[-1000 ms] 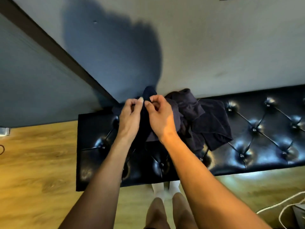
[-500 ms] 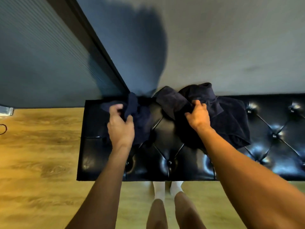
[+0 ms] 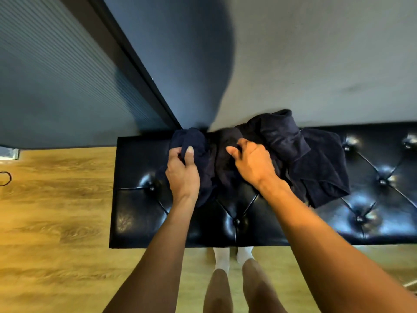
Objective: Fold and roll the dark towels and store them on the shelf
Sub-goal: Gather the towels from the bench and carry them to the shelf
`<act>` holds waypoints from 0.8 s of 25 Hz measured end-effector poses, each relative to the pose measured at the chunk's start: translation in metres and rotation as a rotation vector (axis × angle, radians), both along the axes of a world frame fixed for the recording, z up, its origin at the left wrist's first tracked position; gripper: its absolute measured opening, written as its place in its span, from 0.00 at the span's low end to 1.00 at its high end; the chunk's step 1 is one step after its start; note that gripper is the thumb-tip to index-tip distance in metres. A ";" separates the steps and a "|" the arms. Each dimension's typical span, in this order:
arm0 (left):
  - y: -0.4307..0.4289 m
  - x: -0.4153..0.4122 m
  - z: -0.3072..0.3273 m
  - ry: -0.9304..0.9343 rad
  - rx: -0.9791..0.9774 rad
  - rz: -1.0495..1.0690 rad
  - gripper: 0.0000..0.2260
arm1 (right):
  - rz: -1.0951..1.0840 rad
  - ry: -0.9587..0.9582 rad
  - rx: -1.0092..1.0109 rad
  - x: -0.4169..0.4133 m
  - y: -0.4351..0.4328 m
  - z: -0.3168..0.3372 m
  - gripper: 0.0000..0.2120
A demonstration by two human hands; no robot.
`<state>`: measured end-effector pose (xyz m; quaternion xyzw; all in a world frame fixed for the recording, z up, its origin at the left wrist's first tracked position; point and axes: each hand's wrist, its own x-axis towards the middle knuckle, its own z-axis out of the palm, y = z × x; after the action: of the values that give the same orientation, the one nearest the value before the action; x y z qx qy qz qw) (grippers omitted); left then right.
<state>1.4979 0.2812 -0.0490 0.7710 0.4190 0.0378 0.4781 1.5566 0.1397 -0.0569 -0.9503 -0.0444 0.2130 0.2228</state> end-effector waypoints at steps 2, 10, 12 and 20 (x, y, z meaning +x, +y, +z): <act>-0.001 0.003 0.008 -0.056 -0.012 -0.047 0.11 | -0.119 0.052 0.215 -0.001 0.008 0.016 0.16; 0.023 0.007 0.030 -0.116 0.150 0.032 0.12 | -0.497 0.221 0.857 -0.006 -0.040 0.070 0.21; 0.021 0.007 0.036 -0.143 0.170 0.051 0.12 | -0.432 0.189 0.698 -0.009 -0.047 0.071 0.20; -0.007 0.001 0.053 -0.287 0.035 -0.231 0.07 | -0.479 0.174 0.813 -0.014 -0.005 0.065 0.16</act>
<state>1.4985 0.2737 0.0035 0.8088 0.2541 0.0995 0.5210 1.5428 0.1344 0.0076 -0.7482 0.1150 0.1999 0.6221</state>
